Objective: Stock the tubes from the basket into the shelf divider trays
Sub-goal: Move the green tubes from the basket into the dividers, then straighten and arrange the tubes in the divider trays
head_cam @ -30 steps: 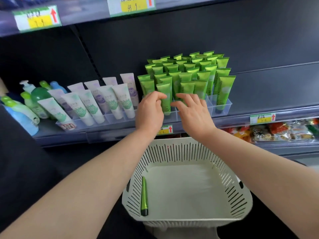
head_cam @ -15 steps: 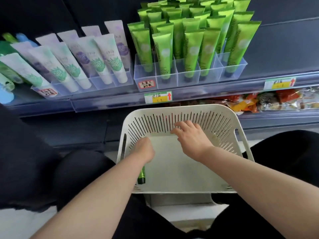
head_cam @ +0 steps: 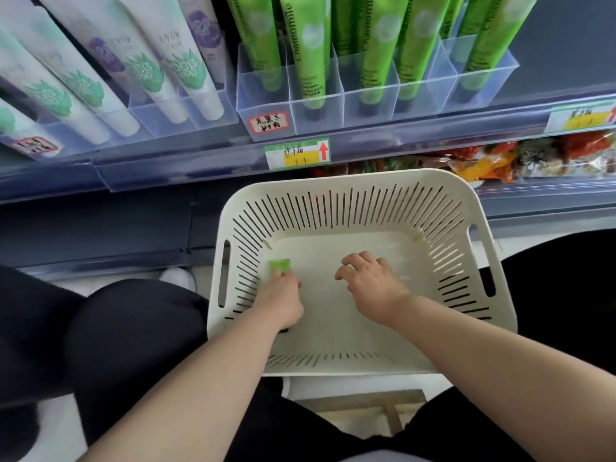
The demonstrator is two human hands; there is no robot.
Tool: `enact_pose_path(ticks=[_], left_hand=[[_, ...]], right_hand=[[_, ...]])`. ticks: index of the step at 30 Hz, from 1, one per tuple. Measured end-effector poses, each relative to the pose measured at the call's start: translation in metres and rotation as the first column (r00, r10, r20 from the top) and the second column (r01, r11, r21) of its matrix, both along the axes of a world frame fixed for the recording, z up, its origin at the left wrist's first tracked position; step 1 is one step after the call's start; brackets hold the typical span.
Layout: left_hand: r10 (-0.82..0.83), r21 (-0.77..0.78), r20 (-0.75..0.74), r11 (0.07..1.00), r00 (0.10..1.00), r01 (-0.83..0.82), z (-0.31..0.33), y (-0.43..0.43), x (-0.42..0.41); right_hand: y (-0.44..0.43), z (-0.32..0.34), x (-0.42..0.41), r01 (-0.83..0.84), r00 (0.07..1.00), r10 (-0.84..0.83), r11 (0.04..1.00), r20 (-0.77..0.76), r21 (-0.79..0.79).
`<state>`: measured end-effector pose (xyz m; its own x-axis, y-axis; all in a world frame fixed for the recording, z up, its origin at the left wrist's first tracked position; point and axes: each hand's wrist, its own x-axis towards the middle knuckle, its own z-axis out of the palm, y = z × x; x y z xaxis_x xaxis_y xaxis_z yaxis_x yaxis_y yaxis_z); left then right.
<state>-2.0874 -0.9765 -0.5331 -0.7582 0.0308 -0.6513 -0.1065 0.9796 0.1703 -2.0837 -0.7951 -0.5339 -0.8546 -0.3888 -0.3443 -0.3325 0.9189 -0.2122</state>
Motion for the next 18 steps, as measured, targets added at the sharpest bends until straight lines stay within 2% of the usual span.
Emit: enact_pose_path(ticks=[2,4,8,11,18], left_hand=[[0.031,0.076,-0.068,0.997,0.997,-0.026,0.000,0.003,-0.001],[0.055,0.060,-0.117,0.997,0.992,-0.048,0.000,0.005,-0.004],[0.162,-0.039,-0.006,0.986,0.987,-0.162,-0.005,0.000,-0.009],[0.215,-0.042,0.050,0.976,0.975,-0.213,-0.012,-0.001,-0.013],[0.244,0.039,-0.063,0.970,0.968,-0.242,-0.025,0.017,-0.023]], right_hand=[[0.000,-0.003,0.003,-0.004,1.000,0.004,1.000,0.013,-0.003],[-0.001,-0.006,0.005,-0.014,1.000,0.014,1.000,0.024,0.000],[0.000,-0.009,0.005,-0.018,0.998,0.018,1.000,0.052,0.008],[0.001,-0.011,0.004,0.005,0.998,-0.005,1.000,0.057,-0.003],[0.005,-0.012,0.003,0.076,0.995,-0.075,0.997,0.067,-0.014]])
